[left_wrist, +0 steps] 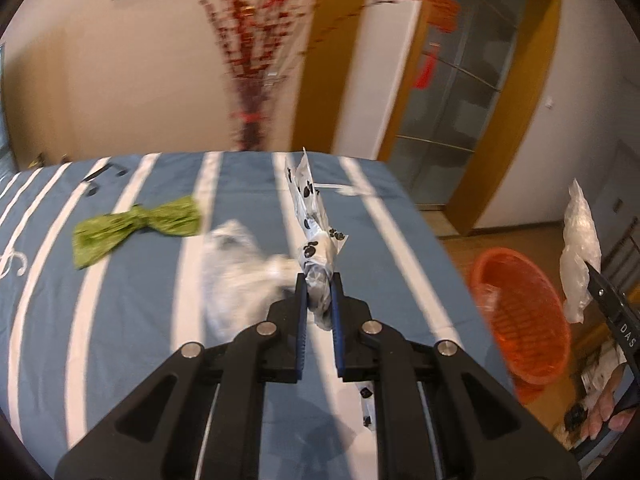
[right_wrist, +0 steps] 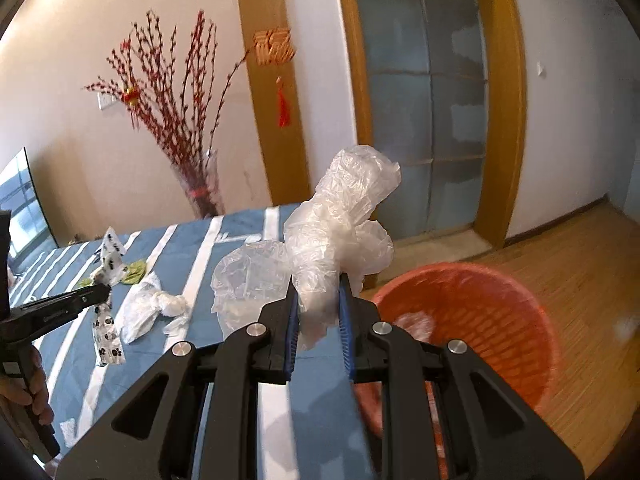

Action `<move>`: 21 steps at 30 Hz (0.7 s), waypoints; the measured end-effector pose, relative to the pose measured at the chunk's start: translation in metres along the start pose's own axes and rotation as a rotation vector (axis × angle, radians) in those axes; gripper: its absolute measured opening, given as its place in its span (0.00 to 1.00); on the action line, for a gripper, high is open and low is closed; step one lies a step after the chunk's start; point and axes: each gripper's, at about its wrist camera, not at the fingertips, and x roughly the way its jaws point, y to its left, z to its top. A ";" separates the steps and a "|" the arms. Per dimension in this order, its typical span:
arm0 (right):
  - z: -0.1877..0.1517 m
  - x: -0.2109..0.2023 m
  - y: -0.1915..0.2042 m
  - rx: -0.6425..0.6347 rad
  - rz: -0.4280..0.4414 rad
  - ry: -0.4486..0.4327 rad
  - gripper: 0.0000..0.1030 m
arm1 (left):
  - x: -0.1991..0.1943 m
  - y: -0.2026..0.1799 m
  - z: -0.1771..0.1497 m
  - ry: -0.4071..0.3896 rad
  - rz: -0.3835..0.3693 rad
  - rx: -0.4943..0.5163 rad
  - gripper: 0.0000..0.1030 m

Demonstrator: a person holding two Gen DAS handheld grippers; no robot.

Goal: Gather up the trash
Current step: 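Carry the clear bag and paw-print bag over the orange basket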

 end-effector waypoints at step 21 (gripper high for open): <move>-0.026 -0.030 -0.112 0.145 -0.147 0.004 0.18 | 0.031 -0.181 -0.017 0.056 -0.268 0.195 0.12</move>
